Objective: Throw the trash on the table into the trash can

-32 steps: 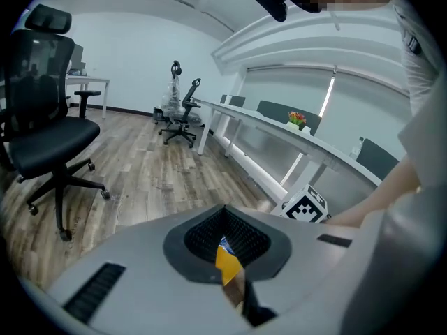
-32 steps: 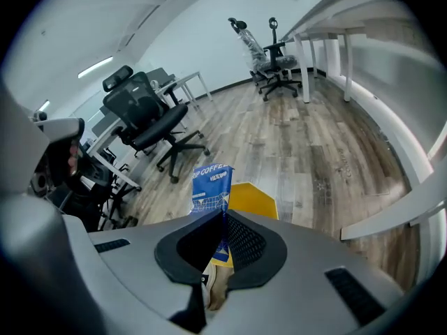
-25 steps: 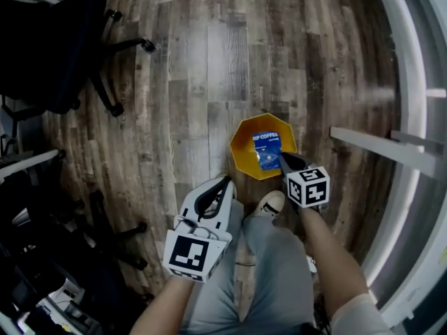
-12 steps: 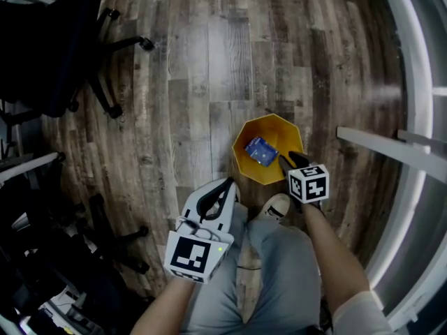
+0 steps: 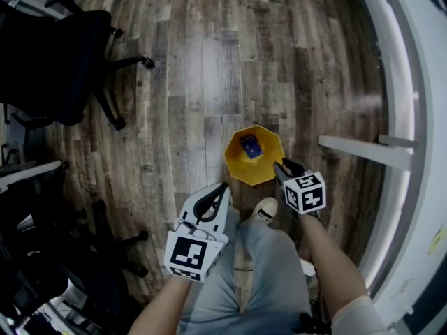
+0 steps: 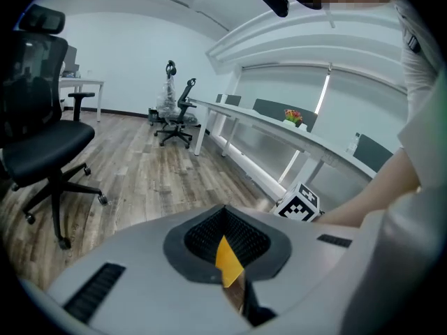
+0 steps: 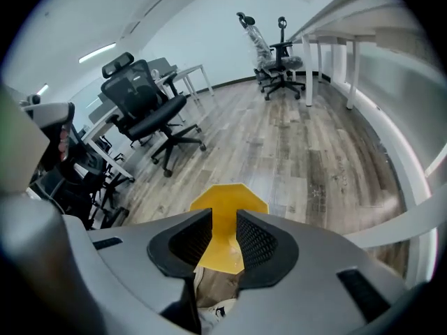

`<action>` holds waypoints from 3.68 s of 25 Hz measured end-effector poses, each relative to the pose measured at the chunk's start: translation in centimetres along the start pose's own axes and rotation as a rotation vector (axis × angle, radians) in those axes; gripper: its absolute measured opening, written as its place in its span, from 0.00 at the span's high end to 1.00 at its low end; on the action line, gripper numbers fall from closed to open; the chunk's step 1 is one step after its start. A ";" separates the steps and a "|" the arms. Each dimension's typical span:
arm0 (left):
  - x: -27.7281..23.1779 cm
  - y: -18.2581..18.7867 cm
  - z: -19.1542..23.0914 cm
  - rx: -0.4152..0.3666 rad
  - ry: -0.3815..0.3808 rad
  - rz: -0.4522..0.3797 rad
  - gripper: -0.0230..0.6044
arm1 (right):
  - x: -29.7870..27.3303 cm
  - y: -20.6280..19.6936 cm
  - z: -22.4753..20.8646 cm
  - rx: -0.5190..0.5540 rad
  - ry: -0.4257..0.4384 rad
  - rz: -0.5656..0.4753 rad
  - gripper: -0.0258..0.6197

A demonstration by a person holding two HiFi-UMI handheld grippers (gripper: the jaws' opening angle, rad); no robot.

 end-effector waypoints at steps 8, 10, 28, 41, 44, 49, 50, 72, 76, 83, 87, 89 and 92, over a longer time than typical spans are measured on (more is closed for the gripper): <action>8.2 10.3 -5.6 -0.026 -0.008 -0.029 0.96 | 16.8 8.4 5.9 0.051 0.068 -0.126 0.89; 10.6 11.8 -7.4 -0.054 -0.012 -0.038 0.96 | 20.9 9.6 8.0 0.064 0.092 -0.175 0.90; 20.8 22.3 -16.8 -0.103 -0.087 -0.124 0.96 | 43.7 16.0 18.9 0.094 0.156 -0.520 0.91; 20.8 23.7 -17.9 -0.148 -0.070 -0.121 0.97 | 44.4 17.0 19.4 0.104 0.155 -0.546 0.91; 20.7 23.8 -18.1 -0.136 -0.093 -0.125 0.97 | 44.7 17.3 19.2 0.105 0.152 -0.557 0.91; 20.8 24.5 -19.3 -0.192 -0.137 -0.160 0.96 | 45.3 17.2 19.0 0.099 0.150 -0.570 0.91; 20.8 24.6 -19.5 -0.197 -0.143 -0.162 0.96 | 45.4 17.0 19.0 0.095 0.148 -0.571 0.91; 15.3 23.6 -33.6 -0.377 -0.587 -0.043 0.96 | 59.1 1.7 10.1 -0.245 -0.374 -0.761 0.91; 14.6 22.3 -39.0 -0.444 -0.708 -0.005 0.96 | 63.1 -5.5 8.7 -0.382 -0.525 -0.798 0.91; 14.7 19.0 -45.5 -0.518 -0.839 0.058 0.96 | 67.4 -17.4 8.4 -0.593 -0.718 -0.830 0.91; 14.7 17.0 -48.0 -0.541 -0.870 0.099 0.96 | 68.7 -21.6 8.3 -0.659 -0.774 -0.817 0.91; 14.6 16.1 -49.2 -0.552 -0.882 0.112 0.96 | 69.0 -23.3 8.0 -0.680 -0.788 -0.818 0.91; 14.4 14.9 -50.4 -0.557 -0.893 0.130 0.96 | 69.1 -24.9 7.3 -0.704 -0.811 -0.807 0.91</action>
Point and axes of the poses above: the fingertips, and each gripper's own axes: x backward along the fingers, z to its left, y out of its top, the point moved 6 cm from there along x, backward along the fingers, and after that the axes turned 3 degrees about y, right-handed, at the moved point
